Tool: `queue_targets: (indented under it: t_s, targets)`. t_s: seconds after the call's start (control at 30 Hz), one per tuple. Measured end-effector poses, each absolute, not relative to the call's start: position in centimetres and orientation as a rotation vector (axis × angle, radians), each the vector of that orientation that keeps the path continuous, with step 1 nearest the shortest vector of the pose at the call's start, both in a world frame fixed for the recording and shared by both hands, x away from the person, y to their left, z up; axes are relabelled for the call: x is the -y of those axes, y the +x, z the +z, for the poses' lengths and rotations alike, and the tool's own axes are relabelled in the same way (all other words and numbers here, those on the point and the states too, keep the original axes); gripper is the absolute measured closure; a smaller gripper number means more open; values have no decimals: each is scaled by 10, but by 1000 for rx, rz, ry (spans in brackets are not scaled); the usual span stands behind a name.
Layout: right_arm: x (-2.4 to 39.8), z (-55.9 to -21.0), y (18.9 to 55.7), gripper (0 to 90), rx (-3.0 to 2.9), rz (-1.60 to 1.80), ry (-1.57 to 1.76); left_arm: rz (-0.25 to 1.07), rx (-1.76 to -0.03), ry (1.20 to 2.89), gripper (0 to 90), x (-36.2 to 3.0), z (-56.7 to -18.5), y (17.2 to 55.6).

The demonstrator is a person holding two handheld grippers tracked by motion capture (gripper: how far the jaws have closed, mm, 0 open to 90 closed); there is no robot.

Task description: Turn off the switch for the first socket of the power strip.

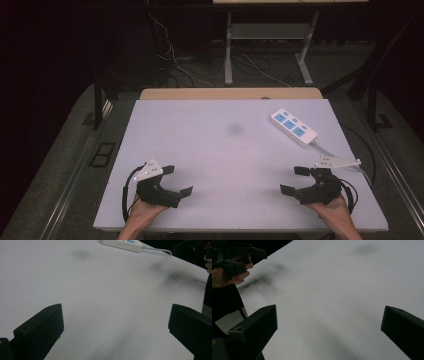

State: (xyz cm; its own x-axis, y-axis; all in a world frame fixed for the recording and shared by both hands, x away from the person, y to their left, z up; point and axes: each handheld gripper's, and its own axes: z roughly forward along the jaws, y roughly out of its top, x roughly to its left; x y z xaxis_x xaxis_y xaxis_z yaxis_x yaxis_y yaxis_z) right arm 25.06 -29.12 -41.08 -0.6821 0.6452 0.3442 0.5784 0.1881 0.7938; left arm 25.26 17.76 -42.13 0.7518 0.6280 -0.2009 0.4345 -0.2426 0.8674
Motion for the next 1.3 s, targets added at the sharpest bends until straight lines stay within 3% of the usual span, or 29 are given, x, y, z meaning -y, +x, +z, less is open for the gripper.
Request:
queue_targets:
  t_s: [1.3]
  targets:
    - [288, -405, 261, 5, -2565, 1381, 1235, 213, -831, 1909, 0, -181, -426, 254]
